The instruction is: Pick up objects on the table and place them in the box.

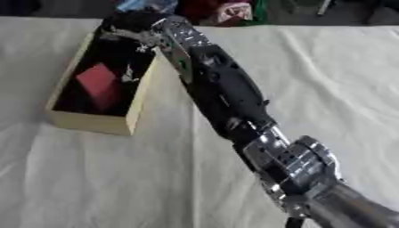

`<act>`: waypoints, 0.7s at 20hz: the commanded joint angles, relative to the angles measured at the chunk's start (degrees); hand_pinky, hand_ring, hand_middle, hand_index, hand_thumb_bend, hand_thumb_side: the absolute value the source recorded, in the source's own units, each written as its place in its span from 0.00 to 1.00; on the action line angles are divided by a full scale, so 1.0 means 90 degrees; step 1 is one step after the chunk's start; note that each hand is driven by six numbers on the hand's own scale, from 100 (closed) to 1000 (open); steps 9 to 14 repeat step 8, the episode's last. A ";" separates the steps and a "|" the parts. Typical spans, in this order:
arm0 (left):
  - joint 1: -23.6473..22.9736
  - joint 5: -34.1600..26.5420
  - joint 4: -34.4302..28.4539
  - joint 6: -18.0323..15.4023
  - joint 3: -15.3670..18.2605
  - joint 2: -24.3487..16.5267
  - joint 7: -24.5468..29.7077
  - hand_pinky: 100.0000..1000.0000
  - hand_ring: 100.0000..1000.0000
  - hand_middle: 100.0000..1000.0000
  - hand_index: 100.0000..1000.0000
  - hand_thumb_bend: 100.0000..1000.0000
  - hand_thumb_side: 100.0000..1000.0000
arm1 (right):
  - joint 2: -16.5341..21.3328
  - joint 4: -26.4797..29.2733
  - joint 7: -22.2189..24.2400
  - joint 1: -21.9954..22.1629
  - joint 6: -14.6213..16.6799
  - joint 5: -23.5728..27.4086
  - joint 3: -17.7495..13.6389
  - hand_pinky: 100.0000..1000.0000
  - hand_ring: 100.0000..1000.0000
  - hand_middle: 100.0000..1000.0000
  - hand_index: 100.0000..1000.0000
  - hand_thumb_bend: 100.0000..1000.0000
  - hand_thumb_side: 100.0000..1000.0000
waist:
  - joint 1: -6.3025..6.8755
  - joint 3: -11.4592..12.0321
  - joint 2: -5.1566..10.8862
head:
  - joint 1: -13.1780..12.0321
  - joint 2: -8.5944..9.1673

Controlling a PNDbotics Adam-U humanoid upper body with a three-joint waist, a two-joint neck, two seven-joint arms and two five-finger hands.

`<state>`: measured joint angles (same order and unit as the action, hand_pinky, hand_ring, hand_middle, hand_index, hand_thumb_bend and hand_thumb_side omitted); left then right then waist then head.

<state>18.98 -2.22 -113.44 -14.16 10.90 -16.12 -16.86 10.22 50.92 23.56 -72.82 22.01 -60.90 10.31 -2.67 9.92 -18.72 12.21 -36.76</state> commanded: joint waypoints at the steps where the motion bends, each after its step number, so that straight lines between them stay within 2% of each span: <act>1: -0.0007 0.0017 -0.0128 0.0019 0.0076 -0.0096 -0.0025 0.53 0.50 0.49 0.65 0.00 0.02 | 0.0463 0.0694 -0.0111 -0.0195 -0.0042 0.0571 0.0089 0.87 0.85 0.84 0.90 0.16 0.17 | -0.0009 -0.0039 0.0137 | -0.0102 -0.0085; 2: -0.0024 0.0027 -0.0128 0.0022 0.0084 -0.0105 -0.0037 0.53 0.50 0.49 0.65 0.00 0.02 | 0.0671 0.0998 -0.0136 -0.0170 -0.0095 0.0881 0.0146 0.86 0.84 0.83 0.89 0.06 0.15 | -0.0003 -0.0085 0.0163 | -0.0156 -0.0109; 3: -0.0040 0.0036 -0.0128 0.0026 0.0090 -0.0112 -0.0048 0.53 0.50 0.49 0.65 0.00 0.02 | 0.0870 0.1292 -0.0127 -0.0129 -0.0189 0.1189 0.0204 0.85 0.83 0.82 0.89 0.02 0.10 | 0.0004 -0.0122 0.0183 | -0.0203 -0.0129; 6: -0.0090 0.0076 -0.0128 0.0033 0.0112 -0.0137 -0.0086 0.53 0.50 0.49 0.65 0.00 0.01 | 0.1605 0.2337 -0.0112 0.0112 -0.0658 0.2097 0.0315 0.83 0.81 0.81 0.88 0.00 0.00 | 0.0036 -0.0240 0.0245 | -0.0381 -0.0212; 8: -0.0113 0.0107 -0.0128 0.0028 0.0122 -0.0156 -0.0113 0.53 0.50 0.49 0.65 0.00 0.01 | 0.2109 0.3081 -0.0144 0.0372 -0.1064 0.2691 0.0330 0.82 0.79 0.80 0.87 0.00 0.00 | 0.0059 -0.0318 0.0277 | -0.0508 -0.0263; 14: -0.0113 0.0107 -0.0128 0.0028 0.0122 -0.0156 -0.0113 0.53 0.50 0.49 0.65 0.00 0.01 | 0.2109 0.3081 -0.0144 0.0372 -0.1064 0.2691 0.0330 0.82 0.79 0.80 0.87 0.00 0.00 | 0.0059 -0.0318 0.0277 | -0.0508 -0.0263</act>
